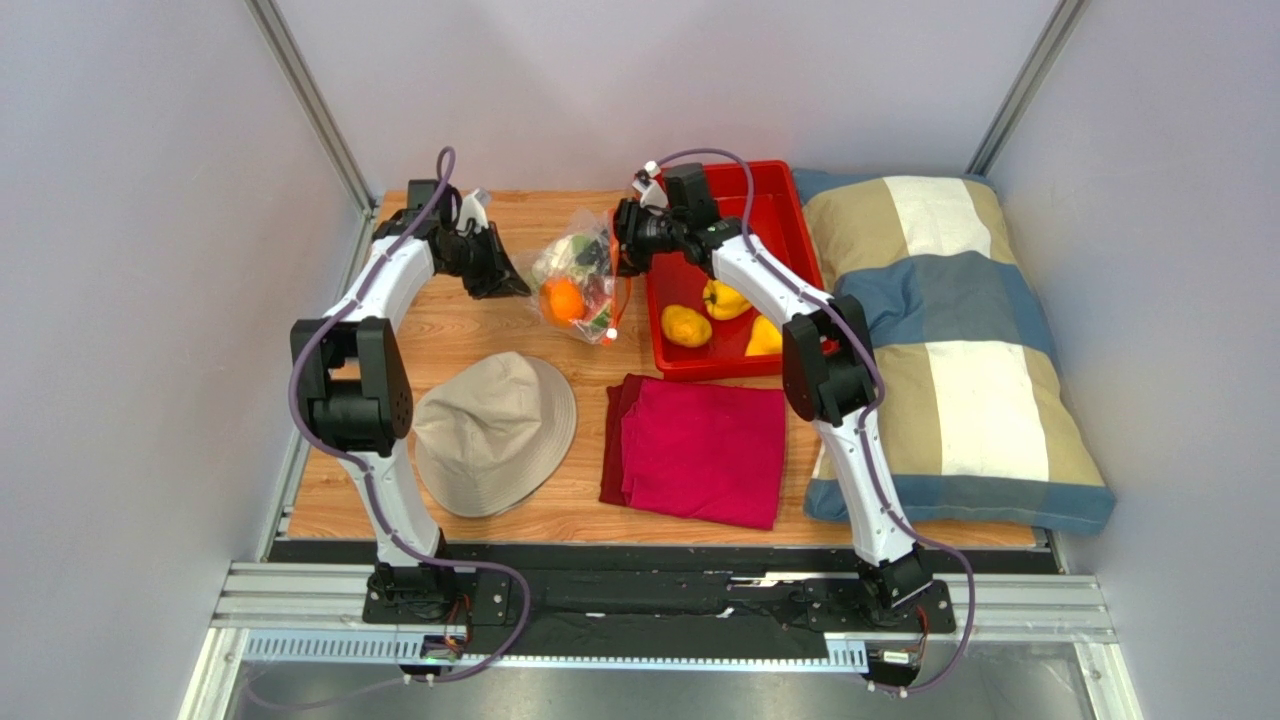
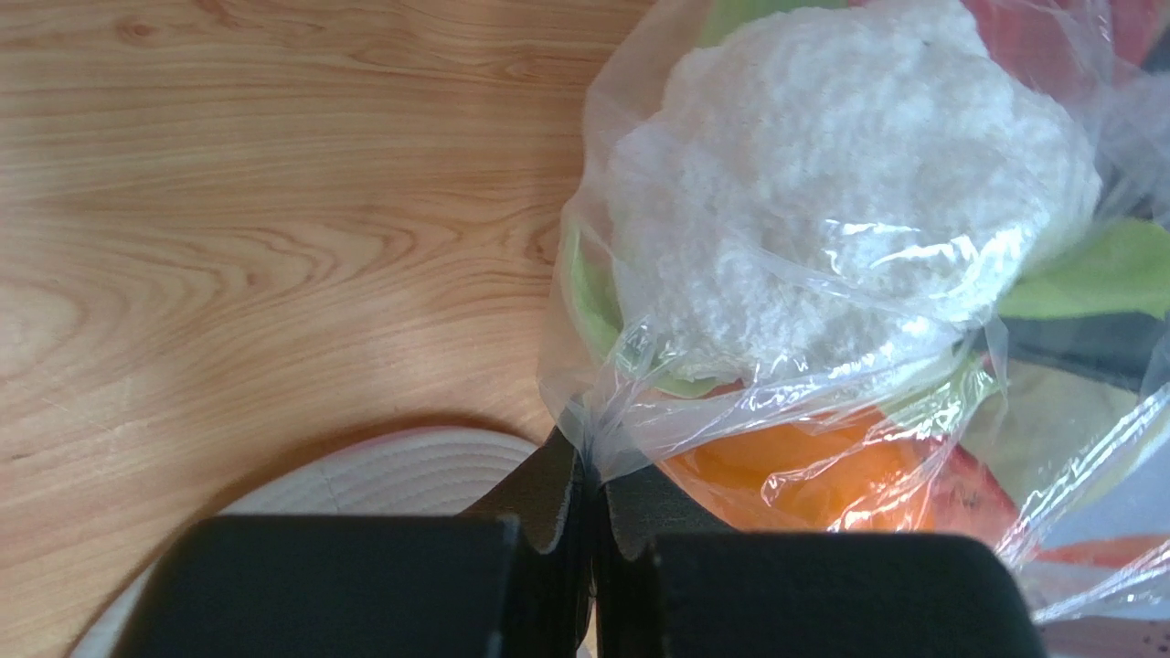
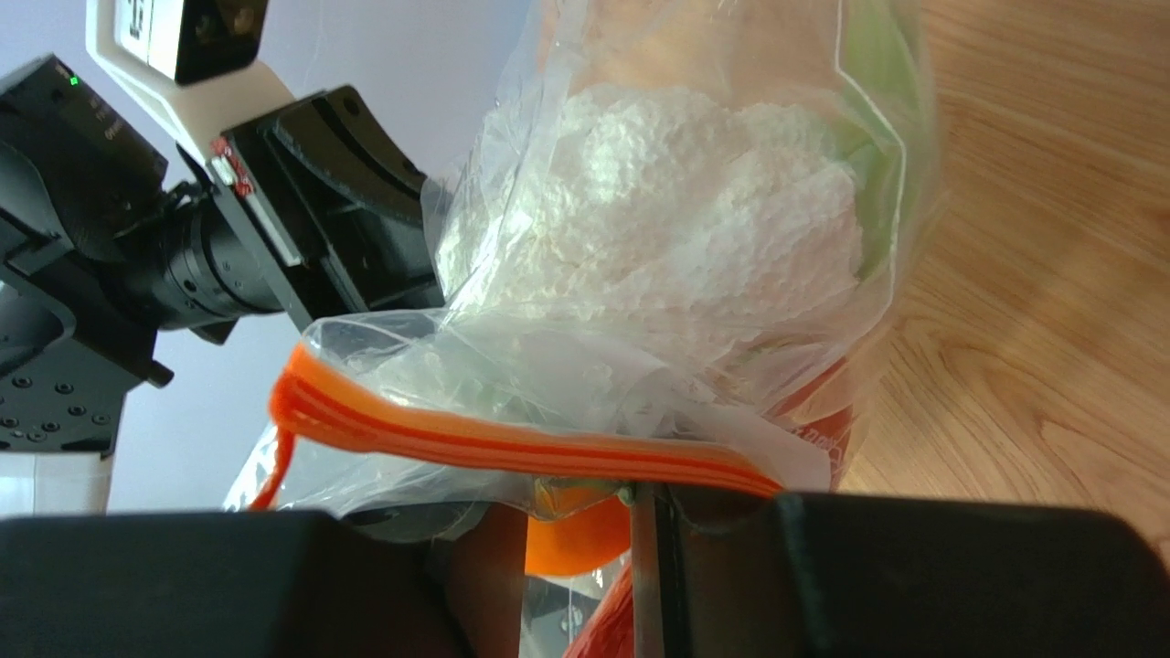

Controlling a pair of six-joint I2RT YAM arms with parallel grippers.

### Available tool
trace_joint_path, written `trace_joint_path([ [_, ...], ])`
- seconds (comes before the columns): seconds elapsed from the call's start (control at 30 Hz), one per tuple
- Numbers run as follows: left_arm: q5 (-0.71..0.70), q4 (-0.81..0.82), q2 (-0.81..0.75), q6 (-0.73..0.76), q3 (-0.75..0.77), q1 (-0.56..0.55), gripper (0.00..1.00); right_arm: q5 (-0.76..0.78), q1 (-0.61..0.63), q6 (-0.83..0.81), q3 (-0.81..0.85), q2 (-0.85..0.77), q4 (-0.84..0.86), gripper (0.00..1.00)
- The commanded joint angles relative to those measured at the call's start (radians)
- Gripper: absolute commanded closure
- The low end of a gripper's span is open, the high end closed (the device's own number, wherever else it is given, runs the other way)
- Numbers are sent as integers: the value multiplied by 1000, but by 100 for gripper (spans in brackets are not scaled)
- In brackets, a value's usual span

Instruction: Open the zip-top bag and remove the fake food

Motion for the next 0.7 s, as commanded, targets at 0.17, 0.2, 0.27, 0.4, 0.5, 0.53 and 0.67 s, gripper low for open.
trace_joint_path([
  [0.17, -87, -17, 94, 28, 99, 66, 100, -33, -32, -41, 18, -48, -32, 100],
  [0.2, -76, -20, 93, 23, 100, 66, 100, -24, -31, -30, 53, -32, -37, 98],
  [0.27, -74, -14, 68, 29, 80, 60, 100, -4, -22, -16, 97, 36, -45, 92],
  [0.4, -88, -20, 32, 43, 65, 54, 99, 13, 3, 28, 206, 133, -51, 73],
  [0.5, -94, -42, 35, 51, 79, 54, 100, 42, 12, 30, 193, 133, -75, 39],
  [0.53, -97, -39, 35, 48, 79, 54, 100, 53, 14, 15, 187, 124, -101, 31],
  [0.67, -77, -30, 45, 23, 62, 54, 100, 87, 5, -86, 100, 39, -198, 0],
])
